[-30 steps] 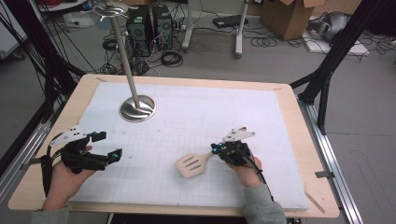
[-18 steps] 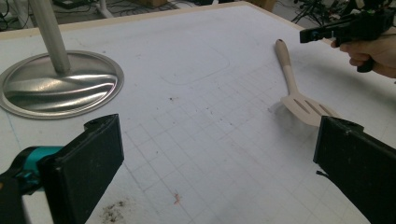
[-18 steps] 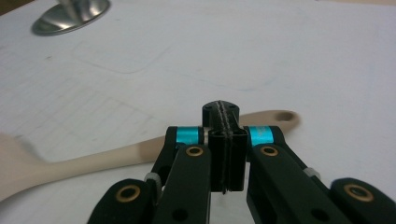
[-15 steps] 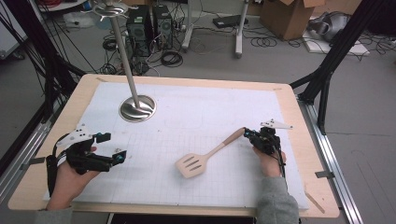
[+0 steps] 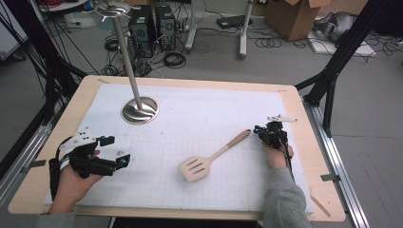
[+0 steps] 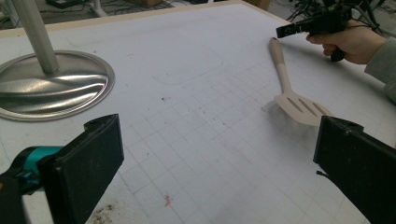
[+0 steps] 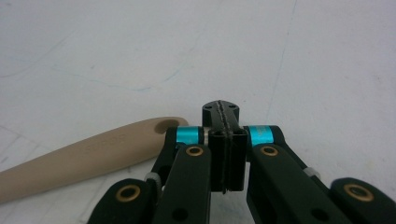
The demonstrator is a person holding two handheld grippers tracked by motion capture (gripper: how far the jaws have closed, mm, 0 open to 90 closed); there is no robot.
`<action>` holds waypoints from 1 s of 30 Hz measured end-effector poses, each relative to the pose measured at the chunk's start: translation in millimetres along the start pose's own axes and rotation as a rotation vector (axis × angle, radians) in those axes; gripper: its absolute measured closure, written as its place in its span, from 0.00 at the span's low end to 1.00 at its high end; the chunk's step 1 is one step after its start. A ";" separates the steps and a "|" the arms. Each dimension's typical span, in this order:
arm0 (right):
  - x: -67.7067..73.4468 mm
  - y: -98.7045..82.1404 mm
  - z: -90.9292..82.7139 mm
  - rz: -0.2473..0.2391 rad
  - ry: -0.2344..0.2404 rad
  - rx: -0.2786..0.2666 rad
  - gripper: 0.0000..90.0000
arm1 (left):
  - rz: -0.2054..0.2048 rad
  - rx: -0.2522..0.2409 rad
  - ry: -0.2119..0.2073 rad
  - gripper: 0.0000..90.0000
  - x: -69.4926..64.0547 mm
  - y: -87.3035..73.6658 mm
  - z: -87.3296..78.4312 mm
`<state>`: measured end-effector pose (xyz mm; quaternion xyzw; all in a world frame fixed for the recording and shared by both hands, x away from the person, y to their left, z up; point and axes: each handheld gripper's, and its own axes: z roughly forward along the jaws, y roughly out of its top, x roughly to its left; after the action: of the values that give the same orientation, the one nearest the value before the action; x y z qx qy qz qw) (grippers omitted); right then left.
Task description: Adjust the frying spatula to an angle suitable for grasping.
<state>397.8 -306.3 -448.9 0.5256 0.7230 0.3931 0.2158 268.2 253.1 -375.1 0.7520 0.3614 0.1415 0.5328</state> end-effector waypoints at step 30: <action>25.4 8.1 11.2 -0.198 -0.012 0.098 1.00 | -0.011 -0.004 -0.009 0.02 0.7 -2.1 4.0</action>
<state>401.6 -277.7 -446.6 0.4637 0.7886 0.3308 0.2317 270.2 251.1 -378.7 0.7497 0.3629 0.1360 0.5364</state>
